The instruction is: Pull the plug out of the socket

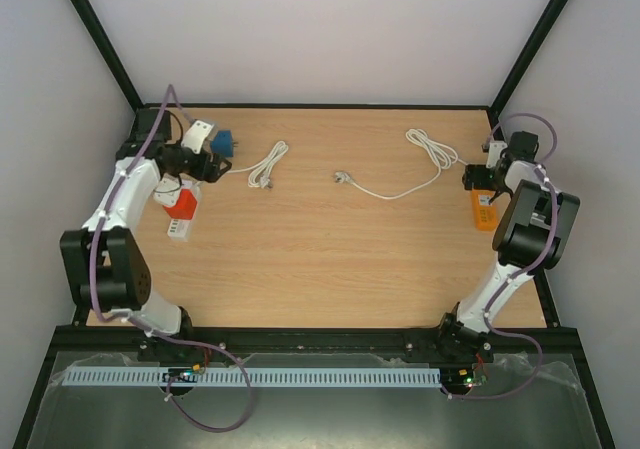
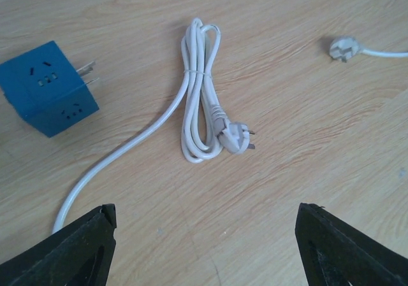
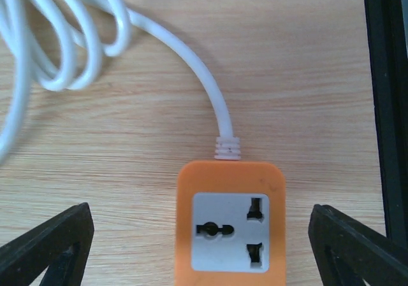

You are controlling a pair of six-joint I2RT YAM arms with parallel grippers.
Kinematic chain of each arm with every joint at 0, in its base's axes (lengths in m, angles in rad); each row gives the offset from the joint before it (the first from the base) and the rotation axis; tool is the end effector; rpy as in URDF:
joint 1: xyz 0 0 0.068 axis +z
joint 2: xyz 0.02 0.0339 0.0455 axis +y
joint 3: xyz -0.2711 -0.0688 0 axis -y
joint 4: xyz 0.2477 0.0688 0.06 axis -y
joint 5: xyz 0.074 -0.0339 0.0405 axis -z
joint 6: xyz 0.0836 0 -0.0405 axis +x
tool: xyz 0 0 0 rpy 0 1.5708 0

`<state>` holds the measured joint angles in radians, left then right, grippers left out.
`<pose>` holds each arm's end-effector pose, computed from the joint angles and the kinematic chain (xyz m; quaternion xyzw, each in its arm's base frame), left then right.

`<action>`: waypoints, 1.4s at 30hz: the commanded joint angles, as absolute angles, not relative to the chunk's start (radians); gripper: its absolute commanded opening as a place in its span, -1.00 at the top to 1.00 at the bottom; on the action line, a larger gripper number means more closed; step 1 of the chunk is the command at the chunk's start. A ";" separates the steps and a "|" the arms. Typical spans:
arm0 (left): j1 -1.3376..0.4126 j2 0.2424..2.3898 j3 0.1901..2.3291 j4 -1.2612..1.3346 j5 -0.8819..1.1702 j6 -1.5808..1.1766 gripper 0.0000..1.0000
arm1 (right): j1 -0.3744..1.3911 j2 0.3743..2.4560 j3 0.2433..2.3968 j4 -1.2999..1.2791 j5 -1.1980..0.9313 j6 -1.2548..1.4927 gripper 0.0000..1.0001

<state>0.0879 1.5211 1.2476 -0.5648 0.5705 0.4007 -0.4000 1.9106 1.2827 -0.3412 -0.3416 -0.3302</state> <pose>0.3604 -0.0136 0.2678 0.2391 0.8693 -0.1718 0.3970 0.4093 -0.1426 0.1462 -0.0175 0.9424 0.0474 0.3307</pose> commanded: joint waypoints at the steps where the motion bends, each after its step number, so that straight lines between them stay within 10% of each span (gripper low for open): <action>1: 0.028 1.625 1.329 -0.578 0.495 0.444 -0.60 | -0.403 1.837 1.318 -0.403 -0.414 -0.343 -0.85; 20: -0.130 2.130 1.704 -0.624 0.427 0.415 -0.59 | -0.393 1.558 1.260 -0.646 -0.731 -0.521 -0.97; 42: -0.198 2.212 1.674 -0.591 0.333 0.456 0.38 | -0.390 1.202 0.961 -0.594 -1.015 -0.351 -0.97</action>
